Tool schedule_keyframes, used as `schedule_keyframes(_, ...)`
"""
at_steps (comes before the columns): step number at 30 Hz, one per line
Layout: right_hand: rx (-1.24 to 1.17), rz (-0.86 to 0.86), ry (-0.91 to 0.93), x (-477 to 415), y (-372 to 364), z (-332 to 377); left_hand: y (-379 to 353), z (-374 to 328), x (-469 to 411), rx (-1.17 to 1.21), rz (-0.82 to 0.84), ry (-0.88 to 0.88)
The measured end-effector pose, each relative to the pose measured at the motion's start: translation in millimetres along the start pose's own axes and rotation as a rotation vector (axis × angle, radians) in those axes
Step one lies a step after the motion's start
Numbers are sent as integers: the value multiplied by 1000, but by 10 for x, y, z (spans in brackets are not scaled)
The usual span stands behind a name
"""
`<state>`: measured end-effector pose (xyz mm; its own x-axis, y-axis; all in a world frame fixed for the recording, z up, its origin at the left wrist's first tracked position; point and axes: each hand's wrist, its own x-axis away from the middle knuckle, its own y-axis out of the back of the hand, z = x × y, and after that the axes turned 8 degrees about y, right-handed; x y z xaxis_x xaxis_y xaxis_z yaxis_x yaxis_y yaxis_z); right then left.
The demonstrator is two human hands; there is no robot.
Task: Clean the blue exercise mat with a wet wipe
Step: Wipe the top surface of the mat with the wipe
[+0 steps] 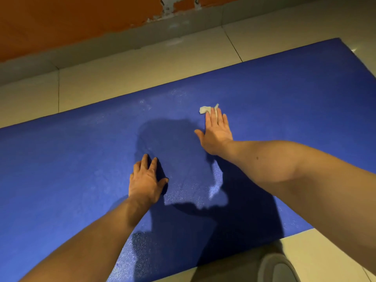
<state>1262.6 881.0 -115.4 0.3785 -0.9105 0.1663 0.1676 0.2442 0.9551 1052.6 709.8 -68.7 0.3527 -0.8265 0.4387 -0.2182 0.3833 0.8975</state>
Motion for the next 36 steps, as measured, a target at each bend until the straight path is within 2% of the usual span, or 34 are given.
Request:
schedule_keyframes(3,-49,-101,7,196,-70,334,-15,0,57,5,8,3)
schedule_keyframes(5,-40,-36,153,461,-172,568,-30,-13,90,12,9,2)
schedule_keyframes(8,181,117,359,785,-351,654,-56,-31,145,16,17,2)
schedule_keyframes(11,118,40,480,698,-235,397,-60,-51,217,-5,30,-5)
schedule_keyframes(13,-33,-42,329,540,-58,112,-64,-55,287,-20,49,-14)
schedule_keyframes(14,-60,-20,207,475,33,-39,-68,-54,326,-25,58,-20)
schedule_keyframes(16,37,113,24,421,89,-217,-75,-47,388,-38,74,-28)
schedule_keyframes(18,67,138,-36,430,-8,-175,-83,-38,421,-41,91,-31)
schedule_keyframes(22,-37,-50,84,817,-160,303,-93,-41,464,-50,100,-22)
schedule_keyframes(27,144,140,385,1460,-441,643,-111,-112,525,-63,108,-26)
schedule_keyframes(30,175,134,486,1436,-387,453,-117,-144,574,-76,113,-28)
schedule_keyframes(31,161,115,469,1350,-310,345,-118,-152,597,-82,119,-32)
schedule_keyframes(34,-57,7,228,1155,-55,-33,-144,-169,691,-94,140,-50)
schedule_keyframes(36,-22,34,79,1104,-40,-123,-169,-165,751,-102,148,-59)
